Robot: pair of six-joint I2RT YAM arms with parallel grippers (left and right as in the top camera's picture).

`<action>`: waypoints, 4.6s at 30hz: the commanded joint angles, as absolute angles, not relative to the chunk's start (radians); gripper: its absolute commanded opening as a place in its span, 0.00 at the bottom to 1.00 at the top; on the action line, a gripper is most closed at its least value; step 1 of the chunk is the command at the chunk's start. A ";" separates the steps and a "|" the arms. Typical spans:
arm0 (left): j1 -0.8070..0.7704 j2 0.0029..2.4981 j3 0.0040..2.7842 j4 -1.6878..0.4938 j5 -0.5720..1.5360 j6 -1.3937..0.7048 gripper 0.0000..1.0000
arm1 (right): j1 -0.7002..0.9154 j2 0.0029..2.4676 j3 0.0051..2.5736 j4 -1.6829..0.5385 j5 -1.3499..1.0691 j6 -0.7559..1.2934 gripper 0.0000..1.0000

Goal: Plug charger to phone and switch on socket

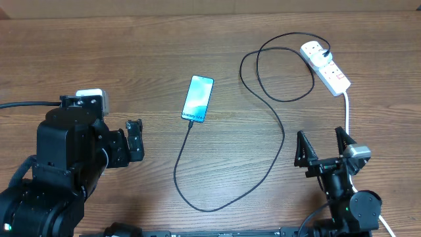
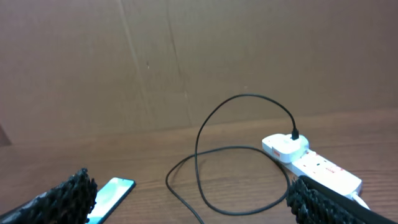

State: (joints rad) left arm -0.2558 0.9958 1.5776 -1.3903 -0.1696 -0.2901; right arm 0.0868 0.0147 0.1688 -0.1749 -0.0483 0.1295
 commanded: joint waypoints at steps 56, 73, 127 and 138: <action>-0.262 0.994 1.582 -1.387 -0.183 -0.307 1.00 | 0.089 0.003 0.009 -0.089 -0.017 -0.059 1.00; -0.262 0.994 1.582 -1.387 -0.183 -0.307 0.99 | 0.089 0.003 0.009 -0.088 -0.020 -0.128 1.00; -0.262 0.995 1.575 -1.399 -0.160 -0.304 1.00 | 0.089 0.003 0.009 -0.084 -0.020 -0.076 1.00; -0.161 0.782 1.127 -1.109 -0.050 -0.172 0.99 | 0.089 0.003 0.009 -0.084 -0.020 -0.076 1.00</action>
